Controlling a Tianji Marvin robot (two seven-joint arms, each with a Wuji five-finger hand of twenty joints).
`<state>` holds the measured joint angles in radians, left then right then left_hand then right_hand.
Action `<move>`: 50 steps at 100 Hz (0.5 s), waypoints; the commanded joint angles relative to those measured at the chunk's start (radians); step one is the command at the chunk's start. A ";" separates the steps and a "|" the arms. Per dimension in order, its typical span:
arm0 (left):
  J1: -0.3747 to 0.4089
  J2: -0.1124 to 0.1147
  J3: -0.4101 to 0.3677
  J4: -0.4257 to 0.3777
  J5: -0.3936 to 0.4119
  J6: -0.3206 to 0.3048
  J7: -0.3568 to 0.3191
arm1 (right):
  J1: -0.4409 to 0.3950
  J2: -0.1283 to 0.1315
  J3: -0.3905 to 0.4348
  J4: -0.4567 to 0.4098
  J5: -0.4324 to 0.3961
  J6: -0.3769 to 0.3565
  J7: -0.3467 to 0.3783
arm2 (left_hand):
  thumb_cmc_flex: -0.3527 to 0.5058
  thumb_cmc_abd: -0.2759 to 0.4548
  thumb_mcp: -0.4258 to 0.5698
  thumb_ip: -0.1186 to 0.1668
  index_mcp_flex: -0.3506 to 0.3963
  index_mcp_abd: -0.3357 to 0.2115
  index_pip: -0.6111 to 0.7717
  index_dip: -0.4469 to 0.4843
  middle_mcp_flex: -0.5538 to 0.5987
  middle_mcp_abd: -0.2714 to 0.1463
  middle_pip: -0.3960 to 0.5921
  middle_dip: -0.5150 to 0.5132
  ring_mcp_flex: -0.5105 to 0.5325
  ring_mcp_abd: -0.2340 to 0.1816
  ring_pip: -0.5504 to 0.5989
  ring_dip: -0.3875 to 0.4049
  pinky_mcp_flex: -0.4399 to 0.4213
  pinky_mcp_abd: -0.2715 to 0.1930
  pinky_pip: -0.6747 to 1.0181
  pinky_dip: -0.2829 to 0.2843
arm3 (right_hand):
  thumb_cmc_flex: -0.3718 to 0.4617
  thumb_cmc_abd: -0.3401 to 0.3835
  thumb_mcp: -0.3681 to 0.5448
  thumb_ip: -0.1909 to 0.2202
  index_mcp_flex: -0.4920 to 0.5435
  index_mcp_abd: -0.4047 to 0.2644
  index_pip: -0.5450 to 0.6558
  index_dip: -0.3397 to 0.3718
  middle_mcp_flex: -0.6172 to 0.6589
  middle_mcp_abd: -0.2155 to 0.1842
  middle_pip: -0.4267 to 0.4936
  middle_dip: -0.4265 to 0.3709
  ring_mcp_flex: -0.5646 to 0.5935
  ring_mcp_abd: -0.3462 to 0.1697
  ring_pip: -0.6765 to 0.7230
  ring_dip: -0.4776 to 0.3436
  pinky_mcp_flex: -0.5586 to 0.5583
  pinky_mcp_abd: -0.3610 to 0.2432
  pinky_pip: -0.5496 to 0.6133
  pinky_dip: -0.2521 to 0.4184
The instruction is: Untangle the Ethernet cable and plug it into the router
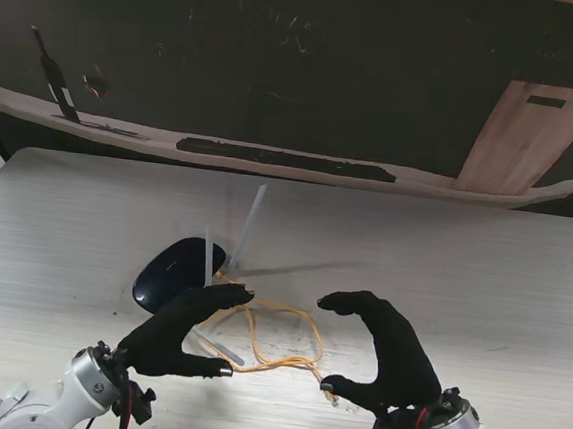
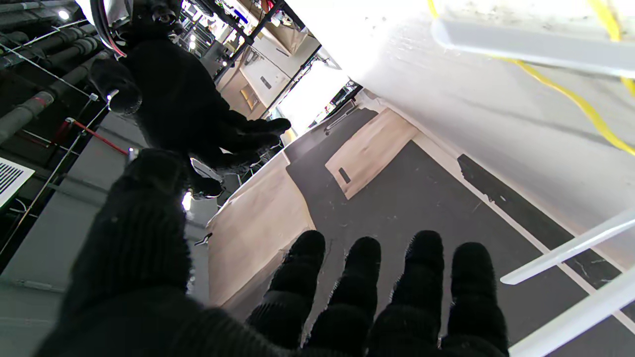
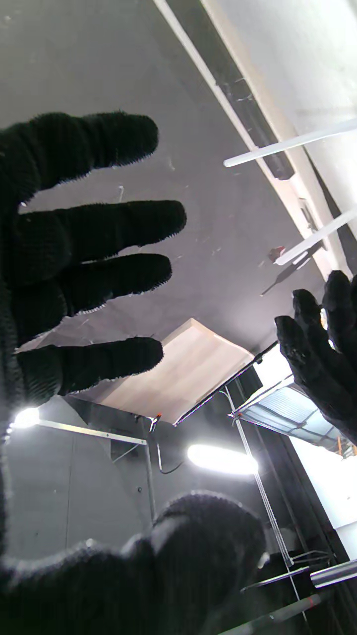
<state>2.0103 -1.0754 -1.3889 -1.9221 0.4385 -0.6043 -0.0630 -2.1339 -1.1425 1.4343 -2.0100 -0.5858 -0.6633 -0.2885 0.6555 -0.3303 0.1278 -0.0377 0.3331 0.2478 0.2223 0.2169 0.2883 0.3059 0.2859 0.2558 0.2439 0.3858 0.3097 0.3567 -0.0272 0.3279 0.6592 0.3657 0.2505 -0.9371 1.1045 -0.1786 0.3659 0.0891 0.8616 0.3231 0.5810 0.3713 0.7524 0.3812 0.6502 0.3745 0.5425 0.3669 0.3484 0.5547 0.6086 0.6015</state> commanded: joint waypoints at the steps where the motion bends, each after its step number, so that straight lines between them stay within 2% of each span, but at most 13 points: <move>1: 0.016 -0.003 -0.009 -0.014 0.000 -0.003 -0.003 | -0.005 -0.007 -0.004 -0.002 0.034 -0.014 0.041 | -0.031 -0.010 0.023 0.007 -0.027 -0.026 -0.011 -0.013 -0.034 -0.026 -0.008 -0.012 -0.030 -0.038 -0.019 -0.011 -0.022 -0.031 -0.026 -0.013 | -0.040 -0.004 0.025 -0.027 -0.033 -0.014 0.000 -0.013 -0.012 -0.035 -0.002 -0.005 0.001 -0.034 -0.001 -0.004 0.004 -0.023 -0.025 0.016; 16: 0.038 -0.010 -0.033 -0.023 0.015 -0.021 0.027 | -0.010 -0.011 0.000 -0.005 0.040 -0.021 0.029 | -0.040 -0.017 0.043 0.004 -0.022 -0.027 -0.009 -0.015 -0.028 -0.025 -0.007 -0.012 -0.024 -0.037 -0.019 -0.011 -0.020 -0.028 -0.031 -0.012 | -0.038 0.004 0.024 -0.029 -0.032 -0.012 -0.001 -0.014 -0.009 -0.035 0.000 -0.004 0.004 -0.032 0.004 -0.004 0.007 -0.021 -0.026 0.021; 31: 0.048 -0.009 -0.046 -0.031 0.012 -0.026 0.020 | -0.017 -0.014 0.008 -0.012 0.032 -0.031 0.018 | -0.050 -0.014 0.058 0.002 -0.027 -0.028 -0.014 -0.018 -0.032 -0.025 -0.013 -0.016 -0.027 -0.037 -0.023 -0.013 -0.021 -0.029 -0.036 -0.012 | -0.036 0.008 0.021 -0.029 -0.031 -0.012 0.000 -0.013 -0.009 -0.035 0.001 -0.004 0.004 -0.033 0.006 -0.005 0.009 -0.020 -0.028 0.025; 50: 0.053 -0.015 -0.053 -0.027 0.023 -0.031 0.042 | -0.024 -0.016 0.016 -0.017 0.023 -0.037 0.008 | -0.055 -0.015 0.074 0.001 -0.023 -0.027 -0.014 -0.019 -0.029 -0.024 -0.013 -0.016 -0.024 -0.037 -0.022 -0.012 -0.021 -0.027 -0.040 -0.011 | -0.034 0.014 0.016 -0.028 -0.025 -0.010 0.000 -0.013 -0.008 -0.033 0.000 -0.006 0.011 -0.031 0.010 -0.005 0.010 -0.016 -0.030 0.030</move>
<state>2.0542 -1.0862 -1.4393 -1.9456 0.4629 -0.6336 -0.0140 -2.1474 -1.1550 1.4495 -2.0158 -0.5629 -0.6937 -0.2889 0.6332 -0.3409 0.1758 -0.0377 0.3330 0.2476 0.2223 0.2070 0.2881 0.3053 0.2859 0.2552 0.2440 0.3851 0.3015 0.3566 -0.0279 0.3279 0.6470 0.3656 0.2502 -0.9336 1.1062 -0.1786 0.3659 0.0891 0.8617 0.3231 0.5810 0.3705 0.7524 0.3811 0.6502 0.3743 0.5460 0.3669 0.3543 0.5547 0.6076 0.6165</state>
